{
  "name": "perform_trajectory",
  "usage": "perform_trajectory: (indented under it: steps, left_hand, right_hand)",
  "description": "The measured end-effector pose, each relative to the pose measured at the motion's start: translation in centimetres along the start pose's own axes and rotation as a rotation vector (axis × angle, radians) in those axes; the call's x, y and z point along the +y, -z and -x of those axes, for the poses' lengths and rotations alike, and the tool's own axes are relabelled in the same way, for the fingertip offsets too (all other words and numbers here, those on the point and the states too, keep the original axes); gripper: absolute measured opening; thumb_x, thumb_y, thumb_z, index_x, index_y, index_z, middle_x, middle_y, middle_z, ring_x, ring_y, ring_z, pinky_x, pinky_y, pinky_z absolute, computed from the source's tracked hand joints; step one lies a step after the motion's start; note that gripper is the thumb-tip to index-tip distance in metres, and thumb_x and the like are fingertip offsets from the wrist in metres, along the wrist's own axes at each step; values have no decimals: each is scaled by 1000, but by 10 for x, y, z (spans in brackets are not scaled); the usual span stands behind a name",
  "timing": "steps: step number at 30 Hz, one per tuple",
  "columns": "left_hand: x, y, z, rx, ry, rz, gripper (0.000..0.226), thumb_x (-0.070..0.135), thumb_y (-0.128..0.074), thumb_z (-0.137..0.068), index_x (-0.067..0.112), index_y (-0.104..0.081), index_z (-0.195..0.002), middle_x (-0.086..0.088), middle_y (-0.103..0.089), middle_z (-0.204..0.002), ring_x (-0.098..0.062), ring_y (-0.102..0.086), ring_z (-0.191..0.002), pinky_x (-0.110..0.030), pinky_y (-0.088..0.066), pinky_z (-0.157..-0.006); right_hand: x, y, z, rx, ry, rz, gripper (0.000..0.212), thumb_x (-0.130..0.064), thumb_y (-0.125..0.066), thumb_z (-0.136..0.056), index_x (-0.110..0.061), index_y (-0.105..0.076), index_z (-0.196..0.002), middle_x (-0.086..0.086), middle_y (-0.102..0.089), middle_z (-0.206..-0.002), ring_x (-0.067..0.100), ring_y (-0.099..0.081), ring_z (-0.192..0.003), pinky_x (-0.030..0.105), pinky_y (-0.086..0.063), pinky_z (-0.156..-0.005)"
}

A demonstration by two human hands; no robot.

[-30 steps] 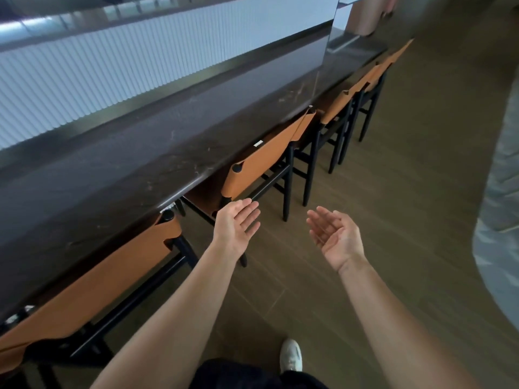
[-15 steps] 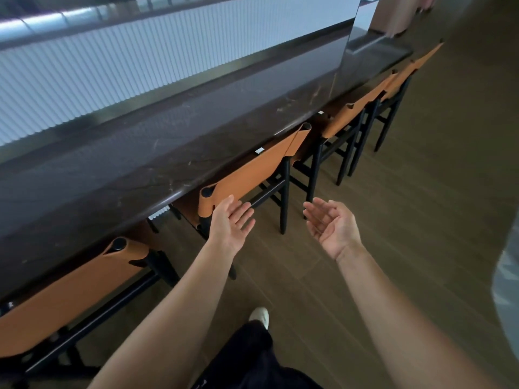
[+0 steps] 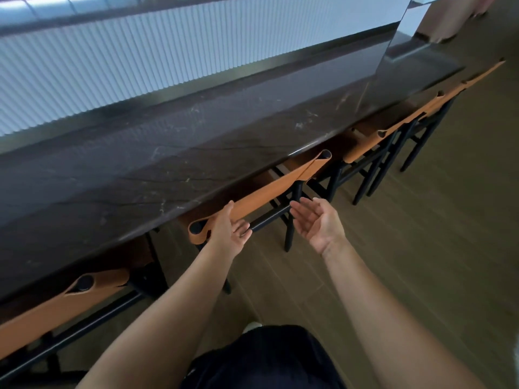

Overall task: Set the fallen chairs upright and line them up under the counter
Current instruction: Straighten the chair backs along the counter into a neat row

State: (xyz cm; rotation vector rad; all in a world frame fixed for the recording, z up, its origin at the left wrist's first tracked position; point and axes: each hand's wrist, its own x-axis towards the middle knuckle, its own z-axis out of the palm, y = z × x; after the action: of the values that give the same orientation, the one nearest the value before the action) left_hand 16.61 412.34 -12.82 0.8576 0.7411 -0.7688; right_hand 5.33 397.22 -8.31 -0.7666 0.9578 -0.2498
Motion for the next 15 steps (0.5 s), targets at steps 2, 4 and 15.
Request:
perform_trajectory:
  steps: [2,4,15]
  left_hand:
    - [2,-6,-5,32,-12,22,57,31,-67,-89,12,-41,-135,-18,-53,-121,-35,-49,-124,-49,-37,-108]
    - [4,-12,-11,65,-22,66,34,26,-65,-91,8,-50,-115,-16,-52,-105,-34,-56,-103,-47,-45,-98]
    - [7,-36,-38,296,-182,261,14,9,-54,-96,5,-51,-109,-17,-58,-105,-30,-60,-96,-42,-52,-83]
  right_hand:
    - [-4,-4,-13,-24,-36,14,33,-32,-48,-99,-11,-66,-118,7,-75,-104,23,-68,-105,35,-50,-89]
    - [-10,-6,-32,-37,-69,33,33,-32,-49,-99,-11,-65,-118,7,-76,-104,23,-68,-105,36,-50,-89]
    - [-56,-34,-129,-149,-371,256,36,-25,-65,-93,-9,-49,-121,22,-61,-115,35,-63,-105,44,-58,-72]
